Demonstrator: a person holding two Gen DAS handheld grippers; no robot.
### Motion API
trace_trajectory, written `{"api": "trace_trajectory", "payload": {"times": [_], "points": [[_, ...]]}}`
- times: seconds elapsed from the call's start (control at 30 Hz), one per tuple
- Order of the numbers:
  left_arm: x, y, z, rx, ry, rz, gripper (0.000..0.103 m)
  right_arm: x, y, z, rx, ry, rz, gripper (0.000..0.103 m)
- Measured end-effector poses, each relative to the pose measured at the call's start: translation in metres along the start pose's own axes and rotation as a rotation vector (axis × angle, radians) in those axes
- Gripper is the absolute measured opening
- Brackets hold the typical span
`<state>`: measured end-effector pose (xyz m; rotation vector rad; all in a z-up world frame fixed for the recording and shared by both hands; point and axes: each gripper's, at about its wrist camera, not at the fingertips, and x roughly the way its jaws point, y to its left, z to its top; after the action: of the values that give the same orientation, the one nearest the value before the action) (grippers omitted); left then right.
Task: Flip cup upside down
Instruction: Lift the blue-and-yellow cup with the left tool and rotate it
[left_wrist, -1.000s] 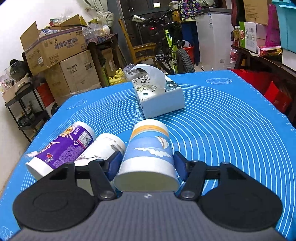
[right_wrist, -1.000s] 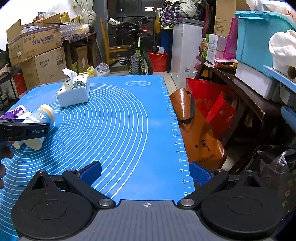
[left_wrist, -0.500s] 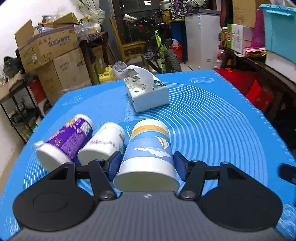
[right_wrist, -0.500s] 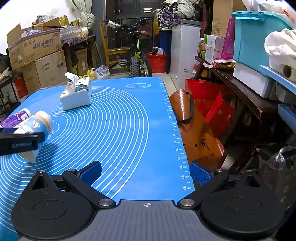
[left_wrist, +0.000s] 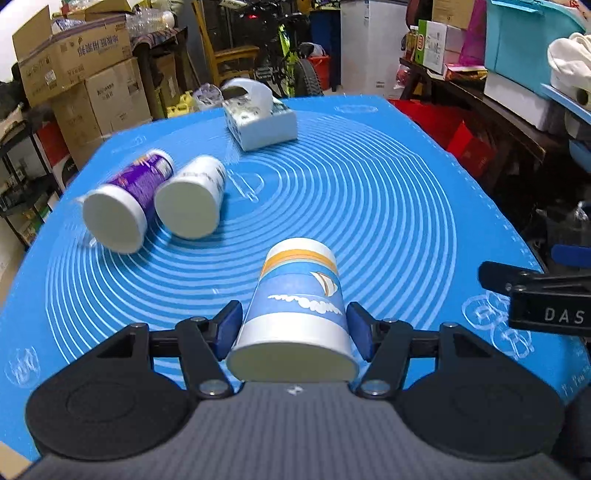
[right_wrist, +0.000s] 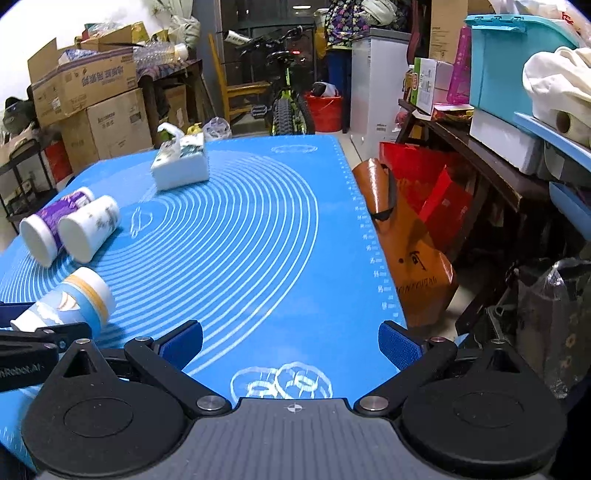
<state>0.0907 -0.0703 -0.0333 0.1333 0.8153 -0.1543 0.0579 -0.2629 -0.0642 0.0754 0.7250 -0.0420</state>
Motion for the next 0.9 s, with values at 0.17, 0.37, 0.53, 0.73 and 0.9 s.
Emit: {"api": "trace_trajectory", "payload": {"times": [0.17,0.37,0.53,0.73,0.9], "points": [[0.001,-0.005,-0.009,0.001,0.009,-0.005,0.063,-0.007,0.004,-0.007,-0.002,0.013,0.000,0.101],[0.005,-0.006,-0.012,0.005,0.010,0.013,0.066,-0.010,0.003,-0.009,0.000,0.011,-0.010,0.101],[0.004,-0.003,-0.012,0.006,-0.039,0.042,0.083,-0.008,0.000,-0.008,0.007,0.017,-0.007,0.101],[0.008,0.001,-0.010,-0.013,-0.023,0.024,0.088,-0.004,-0.001,-0.008,0.010,0.024,-0.006,0.101],[0.013,0.001,-0.011,0.000,0.006,0.019,0.092,-0.003,-0.001,-0.008,0.011,0.026,-0.006,0.101]]}}
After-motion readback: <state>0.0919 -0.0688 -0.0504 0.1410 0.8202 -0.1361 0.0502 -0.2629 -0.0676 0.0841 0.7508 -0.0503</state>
